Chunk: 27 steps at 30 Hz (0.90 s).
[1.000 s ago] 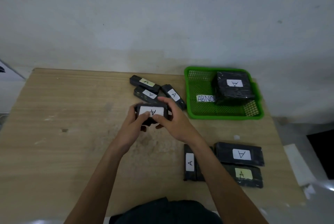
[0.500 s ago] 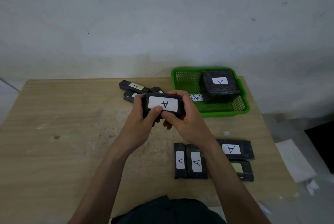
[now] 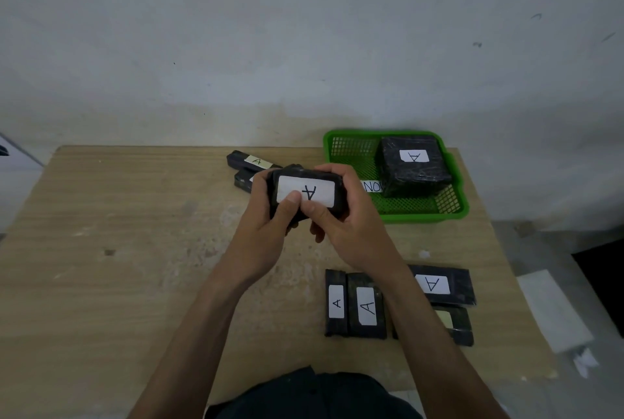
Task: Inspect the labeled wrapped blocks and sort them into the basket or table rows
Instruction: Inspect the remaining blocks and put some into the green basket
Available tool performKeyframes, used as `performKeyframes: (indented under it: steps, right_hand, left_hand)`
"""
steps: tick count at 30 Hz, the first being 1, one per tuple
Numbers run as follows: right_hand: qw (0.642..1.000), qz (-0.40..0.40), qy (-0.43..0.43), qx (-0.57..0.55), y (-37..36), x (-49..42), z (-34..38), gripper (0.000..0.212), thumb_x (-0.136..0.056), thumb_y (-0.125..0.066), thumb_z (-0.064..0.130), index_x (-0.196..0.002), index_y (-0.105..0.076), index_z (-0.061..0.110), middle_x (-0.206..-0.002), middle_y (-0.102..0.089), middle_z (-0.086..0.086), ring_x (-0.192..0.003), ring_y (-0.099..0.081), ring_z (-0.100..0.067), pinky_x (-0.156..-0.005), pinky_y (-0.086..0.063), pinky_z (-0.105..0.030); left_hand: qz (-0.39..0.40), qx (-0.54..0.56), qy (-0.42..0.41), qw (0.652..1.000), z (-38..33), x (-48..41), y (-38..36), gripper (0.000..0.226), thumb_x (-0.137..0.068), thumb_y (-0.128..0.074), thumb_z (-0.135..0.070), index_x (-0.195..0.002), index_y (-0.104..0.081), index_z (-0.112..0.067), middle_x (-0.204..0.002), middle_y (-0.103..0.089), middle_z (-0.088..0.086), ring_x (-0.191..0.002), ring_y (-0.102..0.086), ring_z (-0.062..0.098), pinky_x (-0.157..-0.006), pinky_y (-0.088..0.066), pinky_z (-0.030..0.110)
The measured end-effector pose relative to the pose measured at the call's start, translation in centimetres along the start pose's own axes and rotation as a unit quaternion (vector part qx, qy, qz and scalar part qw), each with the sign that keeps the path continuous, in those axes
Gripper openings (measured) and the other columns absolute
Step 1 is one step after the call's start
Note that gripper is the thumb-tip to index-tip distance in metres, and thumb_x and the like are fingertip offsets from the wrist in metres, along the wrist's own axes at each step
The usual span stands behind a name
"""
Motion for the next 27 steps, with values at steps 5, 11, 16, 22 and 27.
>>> performKeyframes:
  steps: [5,11,16,22,27]
  right_hand:
    - [0.999,-0.006,0.034,0.030,0.3,0.1,0.4,0.030,-0.091,-0.063,0.016,-0.117,-0.048,0.015,-0.075,-0.062,0.000,-0.050,-0.058,-0.022,-0.046,-0.052,-0.040]
    - [1.000,0.001,0.015,0.019,0.8,0.5,0.5,0.029,-0.089,-0.065,0.013,-0.114,-0.049,0.016,-0.091,-0.062,-0.005,-0.058,-0.062,-0.017,-0.051,-0.051,-0.025]
    - [0.997,0.009,-0.071,-0.038,0.7,0.7,0.0,0.032,-0.088,-0.065,0.007,-0.113,-0.052,0.024,-0.099,-0.063,-0.002,-0.075,-0.068,-0.020,-0.064,-0.059,-0.033]
    - [0.996,-0.039,-0.083,-0.017,0.7,0.7,-0.2,0.023,-0.087,-0.062,-0.003,-0.104,-0.059,0.011,-0.094,-0.065,-0.006,-0.070,-0.067,-0.008,-0.056,-0.057,-0.025]
    - [0.997,0.006,-0.077,-0.008,1.1,0.7,0.2,0.024,-0.087,-0.066,0.008,-0.111,-0.063,0.012,-0.095,-0.066,-0.003,-0.071,-0.069,-0.015,-0.056,-0.057,-0.027]
  left_hand:
    - [-0.014,-0.027,-0.020,0.999,-0.6,0.4,-0.2,0.015,-0.086,-0.046,-0.031,-0.099,-0.039,-0.029,-0.092,-0.055,-0.006,-0.070,-0.057,-0.005,-0.060,-0.049,0.016]
    - [-0.027,-0.001,0.011,1.000,0.4,0.5,-0.7,0.008,-0.094,-0.050,-0.028,-0.101,-0.045,-0.029,-0.087,-0.058,-0.007,-0.068,-0.055,0.003,-0.058,-0.047,0.020]
    - [-0.040,0.000,0.023,0.999,0.5,0.4,-1.1,0.023,-0.096,-0.045,-0.005,-0.102,-0.047,-0.027,-0.086,-0.056,-0.004,-0.069,-0.053,0.007,-0.059,-0.045,0.019]
    - [-0.049,-0.063,0.006,0.997,0.4,0.8,-2.1,0.024,-0.097,-0.044,-0.007,-0.102,-0.044,-0.031,-0.093,-0.054,-0.009,-0.075,-0.058,-0.005,-0.066,-0.051,0.019]
    - [-0.047,-0.064,0.013,0.997,0.4,0.9,-1.2,0.015,-0.097,-0.046,-0.016,-0.110,-0.046,-0.025,-0.095,-0.056,-0.007,-0.075,-0.058,-0.004,-0.063,-0.048,0.017]
Point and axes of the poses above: each hand's wrist, its own x-axis away from the middle knuckle, its own y-axis out of the back of the hand, z = x × y, the point moved 3 cm from there along -x, towards the middle knuckle
